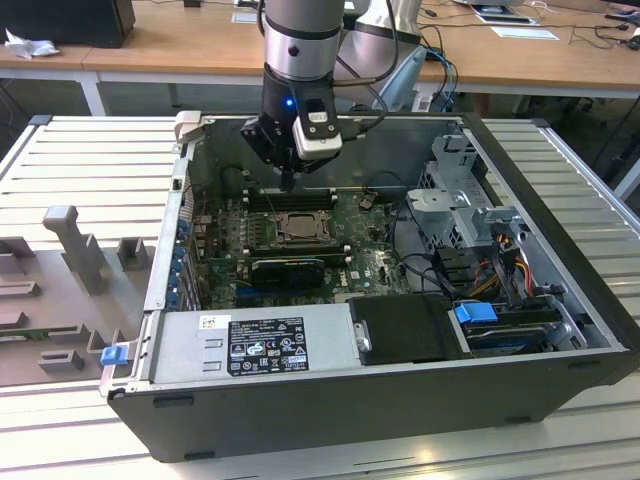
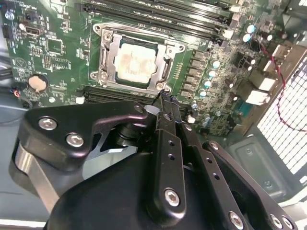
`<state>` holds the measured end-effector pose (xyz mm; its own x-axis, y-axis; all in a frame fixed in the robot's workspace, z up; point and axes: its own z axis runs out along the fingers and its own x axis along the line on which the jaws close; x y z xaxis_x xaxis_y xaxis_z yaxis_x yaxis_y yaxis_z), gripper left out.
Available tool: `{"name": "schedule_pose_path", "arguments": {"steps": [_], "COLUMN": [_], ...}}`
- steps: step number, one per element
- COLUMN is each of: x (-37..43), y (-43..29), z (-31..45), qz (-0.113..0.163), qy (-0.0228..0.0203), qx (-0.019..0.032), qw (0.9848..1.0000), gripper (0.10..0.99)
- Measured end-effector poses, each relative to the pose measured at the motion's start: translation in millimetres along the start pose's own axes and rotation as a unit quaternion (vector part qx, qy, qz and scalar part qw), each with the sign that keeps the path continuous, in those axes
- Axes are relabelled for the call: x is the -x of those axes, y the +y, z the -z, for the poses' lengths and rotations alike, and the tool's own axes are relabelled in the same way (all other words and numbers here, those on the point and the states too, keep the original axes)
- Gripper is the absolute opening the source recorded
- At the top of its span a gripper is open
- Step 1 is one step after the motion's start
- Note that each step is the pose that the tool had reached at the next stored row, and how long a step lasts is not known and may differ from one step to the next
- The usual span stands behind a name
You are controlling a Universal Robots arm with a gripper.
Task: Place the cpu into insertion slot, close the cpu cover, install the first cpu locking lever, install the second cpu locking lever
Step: 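Install the first cpu locking lever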
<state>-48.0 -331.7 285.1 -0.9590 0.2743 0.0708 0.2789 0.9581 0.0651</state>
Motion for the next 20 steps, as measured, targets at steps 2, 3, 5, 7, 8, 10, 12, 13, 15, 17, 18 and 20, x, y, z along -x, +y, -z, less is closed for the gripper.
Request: {"name": "schedule_pose_path", "arguments": {"steps": [2,3,5,7,8,10,12,13,15,17,18,20], "x": [-0.6,-1.5,-2.0,-2.0,-2.0,-2.0,-1.9,-1.9,-1.9,-1.9,-1.8,-1.9], "y": [-0.2,-0.4,-0.6,-0.7,-0.7,-0.7,-0.7,-0.7,-0.8,-0.8,-0.8,-0.9], "z": [0.0,-0.1,-0.4,-0.6,-0.8,-0.9,-1.1,-1.3,-1.5,-2.3,-2.5,-2.6], "qz": [0.01,0.012,0.019,0.028,0.033,0.039,0.047,0.052,0.072,0.105,0.117,0.136], "qy": [-0.0001,-0.0002,-0.0012,-0.0095,-0.0156,-0.0254,-0.0347,-0.036,-0.0349,-0.0323,-0.0314,-0.0299], "qx": [-0.0004,-0.0006,-0.0006,0.0012,0.0027,0.0049,0.007,0.0073,0.0067,0.0056,0.005,0.0042], "qw": [1.0,0.9999,0.9998,0.9996,0.9993,0.9989,0.9983,0.998,0.9968,0.9939,0.9926,0.9902], "gripper": [0.106,0.106,0.106,0.106,0.106,0.106,0.106,0.106,0.106,0.106,0.106,0.106]}}
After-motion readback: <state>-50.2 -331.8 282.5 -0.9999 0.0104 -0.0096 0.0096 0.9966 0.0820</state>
